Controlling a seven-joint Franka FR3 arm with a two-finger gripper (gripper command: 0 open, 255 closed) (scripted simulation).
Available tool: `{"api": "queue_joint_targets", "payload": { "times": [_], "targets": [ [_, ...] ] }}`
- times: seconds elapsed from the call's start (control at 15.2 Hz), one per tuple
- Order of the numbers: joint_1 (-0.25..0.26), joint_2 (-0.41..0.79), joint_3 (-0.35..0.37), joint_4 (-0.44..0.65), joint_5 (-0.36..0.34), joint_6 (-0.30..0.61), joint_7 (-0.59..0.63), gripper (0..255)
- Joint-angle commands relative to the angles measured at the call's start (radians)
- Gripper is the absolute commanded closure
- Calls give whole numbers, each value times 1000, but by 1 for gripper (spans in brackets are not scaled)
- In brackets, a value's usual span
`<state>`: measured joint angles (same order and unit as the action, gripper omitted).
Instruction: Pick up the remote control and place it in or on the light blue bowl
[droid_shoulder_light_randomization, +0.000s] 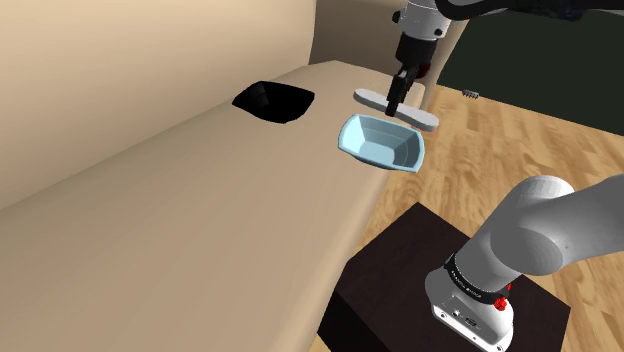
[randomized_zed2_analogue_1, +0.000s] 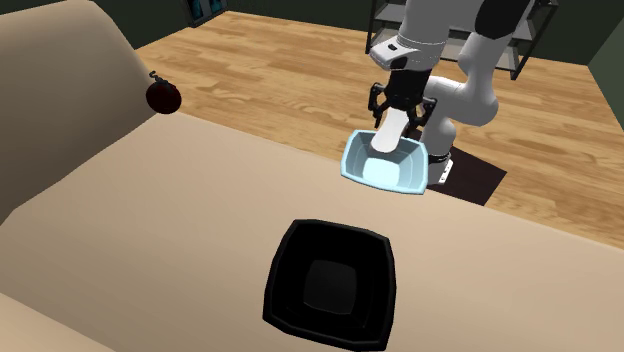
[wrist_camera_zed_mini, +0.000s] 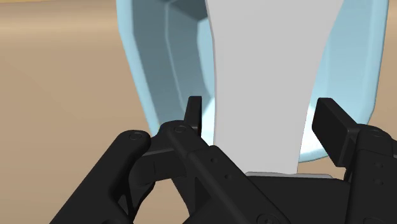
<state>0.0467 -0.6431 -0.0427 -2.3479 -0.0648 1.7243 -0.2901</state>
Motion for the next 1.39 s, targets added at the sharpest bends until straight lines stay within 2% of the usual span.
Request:
{"api": "queue_joint_targets", "payload": {
  "times": [0.0,0.53,1.06,1.12,1.32],
  "targets": [
    [0,-6,-1,-30,-1,25,1,255],
    [-2,-6,-4,-138,-4,132,5,255],
    [-2,-6,-4,-141,-5,136,5,255],
    [-2,-6,-4,-141,-5,136,5,0],
    [-2,-6,-4,-141,-5,136,5,0]
  ]
}}
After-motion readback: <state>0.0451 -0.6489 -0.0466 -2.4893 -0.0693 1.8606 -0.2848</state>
